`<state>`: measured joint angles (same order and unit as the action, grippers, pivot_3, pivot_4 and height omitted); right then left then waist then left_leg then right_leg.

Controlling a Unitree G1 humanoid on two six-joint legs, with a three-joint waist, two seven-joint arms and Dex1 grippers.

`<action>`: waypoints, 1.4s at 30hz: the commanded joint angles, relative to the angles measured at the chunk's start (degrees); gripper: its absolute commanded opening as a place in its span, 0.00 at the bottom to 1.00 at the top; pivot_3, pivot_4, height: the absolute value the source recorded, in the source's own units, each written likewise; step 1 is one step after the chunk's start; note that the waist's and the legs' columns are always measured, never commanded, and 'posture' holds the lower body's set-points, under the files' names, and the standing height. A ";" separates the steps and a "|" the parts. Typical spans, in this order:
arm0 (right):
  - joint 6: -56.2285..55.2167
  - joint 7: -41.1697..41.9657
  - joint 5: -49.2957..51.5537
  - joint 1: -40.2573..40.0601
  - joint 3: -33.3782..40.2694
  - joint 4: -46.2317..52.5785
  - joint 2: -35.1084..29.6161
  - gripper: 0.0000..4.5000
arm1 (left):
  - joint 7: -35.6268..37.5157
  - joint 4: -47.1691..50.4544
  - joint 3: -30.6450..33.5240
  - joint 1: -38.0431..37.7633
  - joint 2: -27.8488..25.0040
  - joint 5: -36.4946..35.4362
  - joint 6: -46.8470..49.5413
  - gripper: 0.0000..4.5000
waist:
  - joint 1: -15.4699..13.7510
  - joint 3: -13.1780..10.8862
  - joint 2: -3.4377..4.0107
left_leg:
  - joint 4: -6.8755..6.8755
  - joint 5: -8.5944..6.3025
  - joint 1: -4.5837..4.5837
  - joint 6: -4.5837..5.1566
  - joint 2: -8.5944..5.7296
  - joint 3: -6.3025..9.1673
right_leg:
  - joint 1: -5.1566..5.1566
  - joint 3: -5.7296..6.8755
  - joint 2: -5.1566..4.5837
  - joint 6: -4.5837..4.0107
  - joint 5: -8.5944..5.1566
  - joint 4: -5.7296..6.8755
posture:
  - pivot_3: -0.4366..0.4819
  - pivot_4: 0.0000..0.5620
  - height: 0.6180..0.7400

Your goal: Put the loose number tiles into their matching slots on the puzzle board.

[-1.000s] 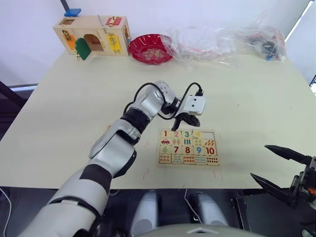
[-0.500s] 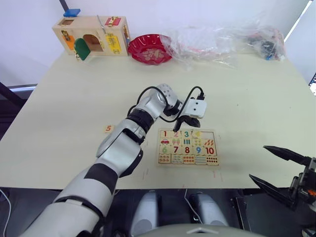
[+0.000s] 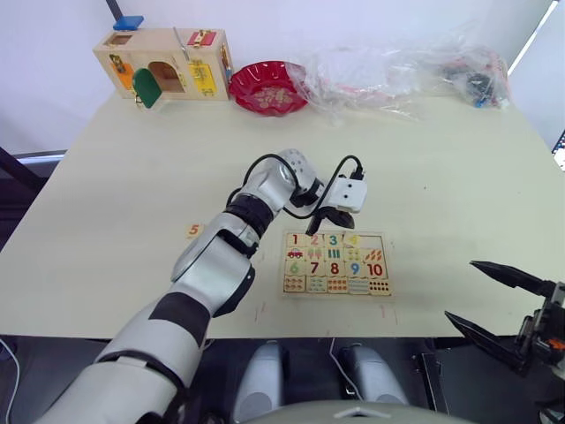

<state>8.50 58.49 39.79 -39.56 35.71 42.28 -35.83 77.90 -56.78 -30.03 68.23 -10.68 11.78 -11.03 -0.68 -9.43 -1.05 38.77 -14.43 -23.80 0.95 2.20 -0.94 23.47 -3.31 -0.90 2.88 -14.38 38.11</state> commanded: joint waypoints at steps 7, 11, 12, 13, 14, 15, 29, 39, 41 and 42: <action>-0.45 -0.03 1.03 -0.43 1.24 1.73 -0.18 1.00 | 2.04 3.36 1.09 -0.95 -0.50 0.43 -0.47 0.01 | -0.01 0.00 0.00 | 0.00 0.00 0.00 0.00 0.00 0.00 | 0.00 0.00 0.00 0.00 0.00 0.00 | 0.48 0.27 1.00; -0.55 0.03 1.03 -0.52 1.34 1.66 -0.11 1.00 | 2.78 4.68 1.06 -1.61 -0.73 0.38 0.06 0.01 | 0.00 0.00 0.00 | 0.00 0.00 0.00 0.00 0.00 0.00 | 0.00 0.00 0.00 0.00 0.00 0.00 | 0.48 0.27 1.00; -0.53 0.03 1.05 -0.53 1.35 1.64 -0.13 1.00 | 2.91 4.93 1.07 -1.73 -0.79 0.38 0.17 0.01 | 0.02 0.00 0.00 | 0.00 0.00 0.00 0.00 0.00 0.00 | 0.00 0.00 0.00 0.00 0.00 0.00 | 0.48 0.27 1.00; -0.52 0.03 1.06 -0.53 1.35 1.63 -0.14 1.00 | 2.98 5.09 1.08 -1.80 -0.82 0.38 0.27 0.01 | 0.02 0.00 0.00 | 0.00 0.00 0.00 0.00 0.00 0.00 | 0.00 0.00 0.00 0.00 0.00 0.00 | 0.48 0.27 1.00; -0.52 0.04 1.06 -0.54 1.35 1.62 -0.15 1.00 | 3.07 5.27 1.09 -1.88 -0.86 0.38 0.37 0.01 | 0.02 0.00 0.00 | 0.00 0.00 0.01 0.00 0.00 0.00 | 0.00 0.00 0.00 0.00 0.00 0.00 | 0.48 0.27 1.00; -0.51 0.05 1.07 -0.53 1.36 1.58 -0.18 1.00 | 3.12 5.40 1.05 -1.93 -0.90 0.44 0.52 0.01 | 0.01 0.00 0.00 | 0.00 0.00 0.00 0.00 0.00 0.00 | 0.00 0.00 0.00 0.00 0.00 0.00 | 0.48 0.27 1.00; -0.13 -1.88 2.11 -0.21 -0.20 2.85 1.28 1.00 | 4.57 13.78 8.75 -5.17 -3.74 -7.47 9.09 0.01 | 0.15 0.00 0.01 | 0.00 0.00 0.00 0.00 0.00 0.01 | 0.00 0.01 0.00 0.00 0.00 0.02 | 0.48 0.27 1.00; 3.48 -12.80 4.49 12.60 -8.76 1.11 4.16 1.00 | -9.29 38.91 24.40 -20.91 -11.20 -18.69 32.78 0.01 | 1.40 0.02 0.04 | 0.00 0.01 0.08 -0.01 0.05 0.09 | 0.01 0.07 -0.02 -0.02 -0.01 0.25 | 0.48 0.27 1.00; 2.95 -15.02 1.42 15.68 -11.09 -0.33 5.17 1.00 | -16.01 43.40 28.05 -25.08 -10.14 -20.10 34.17 0.01 | 1.15 0.03 0.03 | 0.02 0.01 0.06 -0.01 0.04 0.11 | 0.00 0.10 -0.03 -0.02 -0.01 0.26 | 0.48 0.27 1.00; 2.19 -18.58 -1.82 19.50 -13.44 -1.40 6.94 1.00 | -19.97 45.87 31.48 -27.88 -9.69 -21.60 34.83 0.01 | 0.99 0.03 0.03 | 0.07 0.01 0.05 -0.01 0.03 0.13 | 0.00 0.11 -0.05 -0.01 -0.01 0.26 | 0.48 0.27 1.00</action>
<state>11.90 43.79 40.99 -22.51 23.93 41.49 -30.48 63.56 -16.09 -3.02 41.78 -21.05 -7.10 22.72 0.31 -9.40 -1.02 38.88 -14.42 -23.77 0.94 2.22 -0.80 23.47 -3.20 -0.97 2.88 -14.40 38.40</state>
